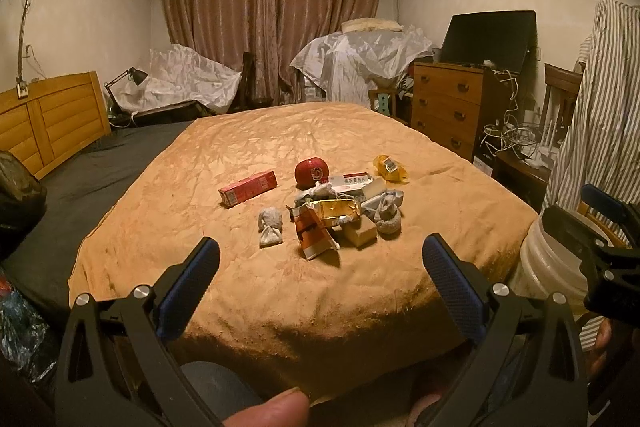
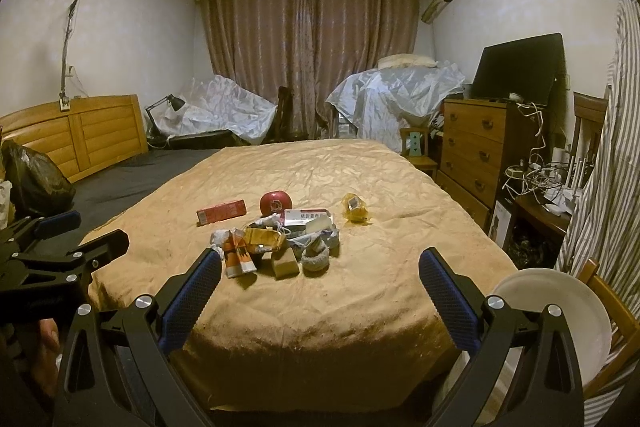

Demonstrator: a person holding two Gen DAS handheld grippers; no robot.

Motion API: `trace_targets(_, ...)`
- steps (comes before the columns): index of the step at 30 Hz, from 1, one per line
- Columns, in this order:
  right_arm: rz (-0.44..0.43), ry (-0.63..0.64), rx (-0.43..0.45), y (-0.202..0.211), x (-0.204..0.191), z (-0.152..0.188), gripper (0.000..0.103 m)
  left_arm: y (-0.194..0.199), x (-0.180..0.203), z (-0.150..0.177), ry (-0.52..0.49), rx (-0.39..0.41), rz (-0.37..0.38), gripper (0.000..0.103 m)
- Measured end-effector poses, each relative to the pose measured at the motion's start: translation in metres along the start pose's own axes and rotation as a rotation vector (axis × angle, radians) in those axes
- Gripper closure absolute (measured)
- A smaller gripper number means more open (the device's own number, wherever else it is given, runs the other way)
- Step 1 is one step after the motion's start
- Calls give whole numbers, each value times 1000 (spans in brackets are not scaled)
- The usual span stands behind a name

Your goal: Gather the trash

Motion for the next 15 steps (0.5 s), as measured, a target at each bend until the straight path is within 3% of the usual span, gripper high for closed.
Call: trace_targets(15,-4,3,-8,-6,-1,9,4,-3,-1,0,0,-3,-4,5)
Point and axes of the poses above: each gripper's, at about its wrist camera, not at the fingertips, and y roughly against the way its jaws point, x to its right, z to its underside, the point moved 5 cm from there along -y, roughly the way its jaws point, and after that the axes turned 5 degrees about y, right-handed, at the moved point
